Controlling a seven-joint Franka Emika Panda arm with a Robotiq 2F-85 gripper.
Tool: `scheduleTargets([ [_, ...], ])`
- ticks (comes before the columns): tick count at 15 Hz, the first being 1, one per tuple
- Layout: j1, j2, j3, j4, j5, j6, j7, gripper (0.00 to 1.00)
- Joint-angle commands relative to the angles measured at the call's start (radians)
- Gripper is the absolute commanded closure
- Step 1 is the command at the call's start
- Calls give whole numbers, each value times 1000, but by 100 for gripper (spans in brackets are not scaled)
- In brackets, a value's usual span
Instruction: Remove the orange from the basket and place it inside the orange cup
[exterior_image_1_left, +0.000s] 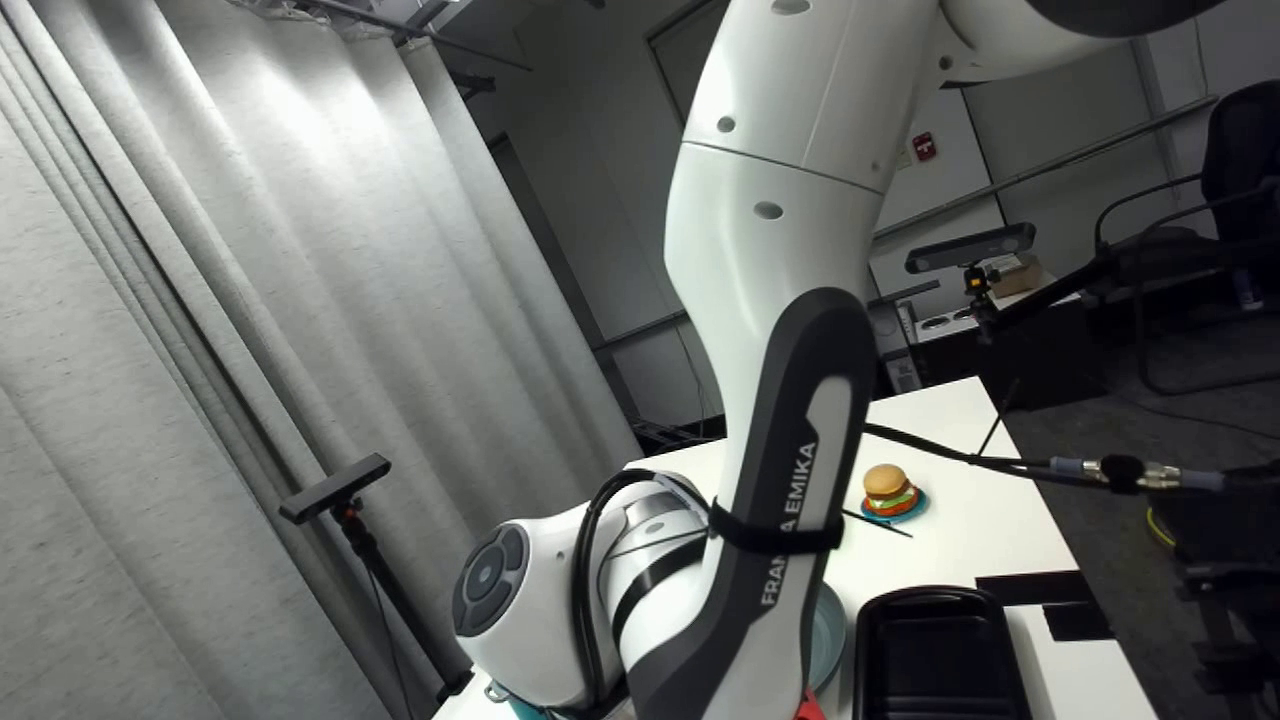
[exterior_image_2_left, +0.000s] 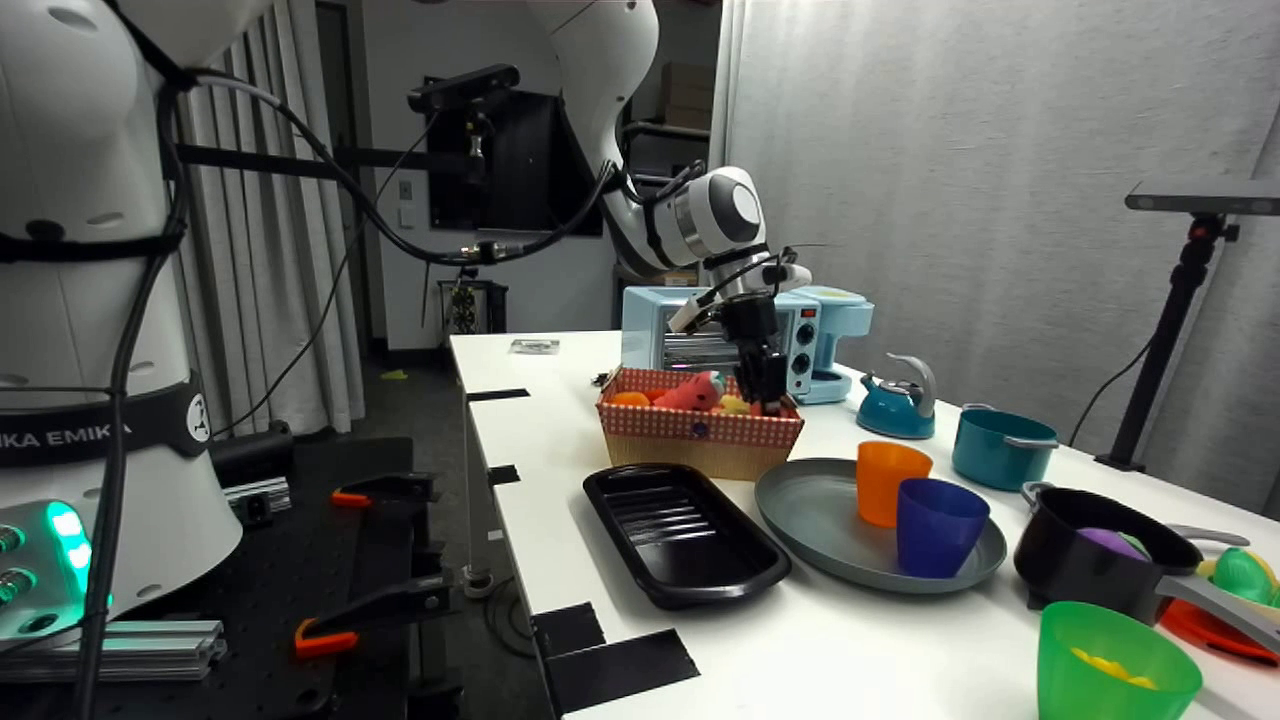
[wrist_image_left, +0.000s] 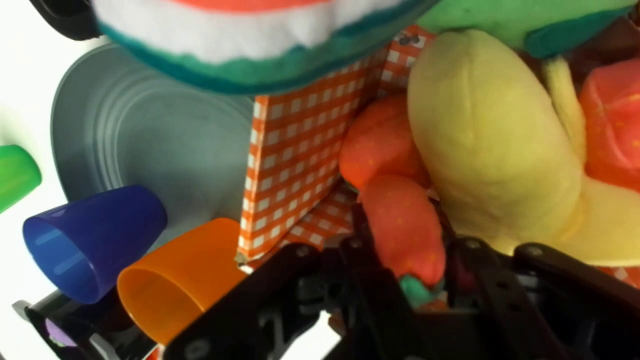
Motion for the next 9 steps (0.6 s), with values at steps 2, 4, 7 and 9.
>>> scheduleTargets([
  [2,4,-1,2,18,-13,-29,6,94],
  [4,4,-26,3,3,-14,-37,-5,97],
  [7,2,-79,11,-19,-15,-61,-29,95],
  [9,1,-112,15,-25,-22,-88,-41,95],
])
